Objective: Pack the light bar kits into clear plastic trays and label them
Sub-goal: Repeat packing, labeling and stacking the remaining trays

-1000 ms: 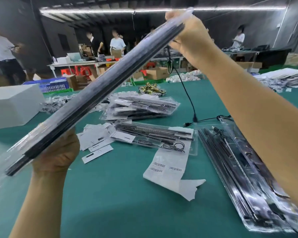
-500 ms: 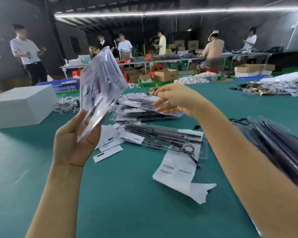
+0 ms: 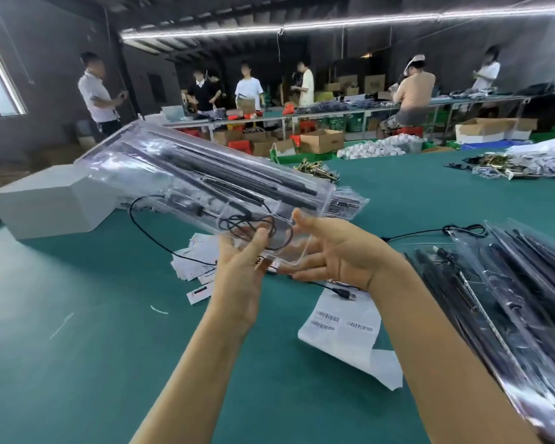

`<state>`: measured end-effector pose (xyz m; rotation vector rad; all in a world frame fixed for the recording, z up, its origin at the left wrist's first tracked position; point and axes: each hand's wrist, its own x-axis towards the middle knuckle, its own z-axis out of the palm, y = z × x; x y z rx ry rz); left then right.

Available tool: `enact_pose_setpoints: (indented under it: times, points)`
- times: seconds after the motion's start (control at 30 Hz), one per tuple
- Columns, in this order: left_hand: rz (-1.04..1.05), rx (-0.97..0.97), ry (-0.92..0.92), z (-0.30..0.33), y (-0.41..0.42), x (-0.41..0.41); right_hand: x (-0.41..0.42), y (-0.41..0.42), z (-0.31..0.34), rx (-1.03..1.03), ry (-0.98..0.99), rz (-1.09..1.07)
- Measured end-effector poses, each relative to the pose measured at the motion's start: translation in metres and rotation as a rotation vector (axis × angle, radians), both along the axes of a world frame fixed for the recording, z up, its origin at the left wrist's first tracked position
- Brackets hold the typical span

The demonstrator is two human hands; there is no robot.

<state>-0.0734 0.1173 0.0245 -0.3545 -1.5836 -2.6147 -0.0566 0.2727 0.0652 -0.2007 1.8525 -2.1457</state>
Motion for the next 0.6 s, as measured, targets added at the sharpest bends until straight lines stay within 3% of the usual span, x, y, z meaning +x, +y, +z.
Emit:
enact_pose_setpoints:
  times: [0.1,0.3,0.53,0.6]
  points:
    - [0.004,-0.065,-0.048,-0.007,0.013,0.004,-0.005,0.008,-0.005,0.033,-0.045,-0.142]
    - [-0.098,-0.063,-0.151,-0.013,0.028,0.013,-0.009,0.036,-0.004,-0.066,-0.122,-0.187]
    - [0.098,0.241,-0.384,-0.015,0.011,-0.001,-0.003,0.077,-0.008,-0.082,-0.172,-0.285]
    - [0.17,0.249,-0.431,-0.013,-0.001,-0.007,-0.002,0.083,-0.01,-0.073,-0.163,-0.288]
